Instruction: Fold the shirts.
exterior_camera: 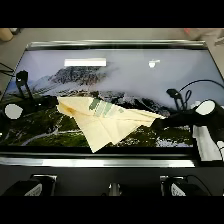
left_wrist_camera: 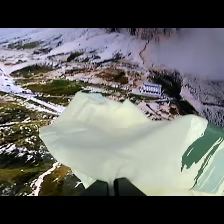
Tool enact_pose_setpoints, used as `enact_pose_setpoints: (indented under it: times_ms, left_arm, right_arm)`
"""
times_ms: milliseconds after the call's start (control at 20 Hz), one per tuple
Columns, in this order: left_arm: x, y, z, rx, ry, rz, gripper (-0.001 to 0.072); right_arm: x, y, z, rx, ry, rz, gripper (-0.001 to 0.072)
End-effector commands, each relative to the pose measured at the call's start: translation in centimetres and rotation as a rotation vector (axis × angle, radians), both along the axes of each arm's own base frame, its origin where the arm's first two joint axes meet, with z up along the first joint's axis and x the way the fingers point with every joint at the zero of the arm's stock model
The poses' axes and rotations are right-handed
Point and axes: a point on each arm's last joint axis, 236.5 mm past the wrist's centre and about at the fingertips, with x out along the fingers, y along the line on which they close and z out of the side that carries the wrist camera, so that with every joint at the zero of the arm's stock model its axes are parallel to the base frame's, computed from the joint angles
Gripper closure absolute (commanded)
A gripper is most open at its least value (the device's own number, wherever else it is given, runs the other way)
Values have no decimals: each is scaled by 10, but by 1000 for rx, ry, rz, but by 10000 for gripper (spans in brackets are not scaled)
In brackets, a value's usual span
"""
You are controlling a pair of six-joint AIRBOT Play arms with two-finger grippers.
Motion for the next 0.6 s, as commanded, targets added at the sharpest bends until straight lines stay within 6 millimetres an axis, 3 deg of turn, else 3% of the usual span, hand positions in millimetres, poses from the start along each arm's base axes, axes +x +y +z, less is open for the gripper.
enact_pose_setpoints:
  times_ms: [0, 100, 250, 550]
  left_arm:
    - [-19, -3, -12, 42, 77, -75, 674]
    - [-20, -3, -13, 42, 82, -77, 674]
    - [-20, -4, -13, 41, 82, -77, 674]
    - [-20, -4, -13, 41, 82, -77, 674]
  right_arm:
    - [-44, 68, -28, 138, 143, 34, 61]
    - [-56, 110, -49, 196, 184, 14, 61]
    - [-55, 148, -71, 221, 219, -46, 61]
    - [-48, 182, -96, 265, 296, -214, 99]
